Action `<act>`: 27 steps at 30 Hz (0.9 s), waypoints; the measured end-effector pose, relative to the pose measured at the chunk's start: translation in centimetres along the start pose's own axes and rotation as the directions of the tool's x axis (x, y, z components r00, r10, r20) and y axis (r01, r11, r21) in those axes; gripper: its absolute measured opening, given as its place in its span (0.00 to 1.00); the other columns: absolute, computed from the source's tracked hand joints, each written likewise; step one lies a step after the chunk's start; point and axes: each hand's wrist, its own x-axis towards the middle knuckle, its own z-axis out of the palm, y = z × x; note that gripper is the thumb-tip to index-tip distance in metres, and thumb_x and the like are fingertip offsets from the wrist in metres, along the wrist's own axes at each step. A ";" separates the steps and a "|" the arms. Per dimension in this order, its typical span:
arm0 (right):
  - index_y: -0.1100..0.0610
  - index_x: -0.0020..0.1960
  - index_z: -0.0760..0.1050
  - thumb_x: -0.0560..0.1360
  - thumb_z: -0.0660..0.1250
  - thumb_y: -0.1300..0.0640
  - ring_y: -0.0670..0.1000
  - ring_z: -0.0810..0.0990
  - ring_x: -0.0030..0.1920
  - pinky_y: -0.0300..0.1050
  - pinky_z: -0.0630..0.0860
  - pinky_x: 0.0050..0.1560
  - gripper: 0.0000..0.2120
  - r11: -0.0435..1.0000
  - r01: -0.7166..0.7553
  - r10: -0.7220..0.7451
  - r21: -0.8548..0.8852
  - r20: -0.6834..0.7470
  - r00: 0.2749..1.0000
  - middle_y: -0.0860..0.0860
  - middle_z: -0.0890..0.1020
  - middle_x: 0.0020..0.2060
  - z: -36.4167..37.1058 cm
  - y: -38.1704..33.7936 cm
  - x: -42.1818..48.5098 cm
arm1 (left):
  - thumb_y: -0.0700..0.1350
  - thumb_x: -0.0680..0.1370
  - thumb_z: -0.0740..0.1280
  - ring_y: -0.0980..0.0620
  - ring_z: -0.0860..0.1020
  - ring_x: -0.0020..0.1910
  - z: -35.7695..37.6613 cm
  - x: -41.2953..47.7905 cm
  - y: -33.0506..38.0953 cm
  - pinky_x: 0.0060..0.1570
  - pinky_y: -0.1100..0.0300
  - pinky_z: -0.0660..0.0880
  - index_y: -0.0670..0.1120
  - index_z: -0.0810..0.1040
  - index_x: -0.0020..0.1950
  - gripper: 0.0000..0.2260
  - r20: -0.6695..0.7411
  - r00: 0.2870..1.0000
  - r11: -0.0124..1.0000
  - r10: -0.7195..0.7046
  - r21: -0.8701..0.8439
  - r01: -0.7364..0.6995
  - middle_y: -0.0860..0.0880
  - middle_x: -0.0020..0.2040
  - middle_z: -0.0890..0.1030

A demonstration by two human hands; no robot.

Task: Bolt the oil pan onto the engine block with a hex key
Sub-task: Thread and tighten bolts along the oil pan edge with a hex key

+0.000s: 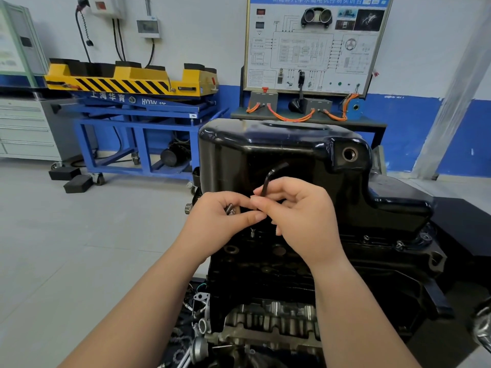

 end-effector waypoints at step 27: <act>0.48 0.47 0.79 0.76 0.65 0.63 0.46 0.78 0.28 0.36 0.77 0.33 0.10 0.999 0.034 -0.031 -0.022 0.115 0.993 0.45 0.83 0.42 -0.1 0.2 -0.5 | 0.48 0.69 0.73 0.52 0.72 0.30 0.3 -0.5 0.3 0.33 0.58 0.70 0.52 0.83 0.35 0.04 -0.048 0.999 0.998 0.021 0.058 -0.018 0.44 0.31 0.78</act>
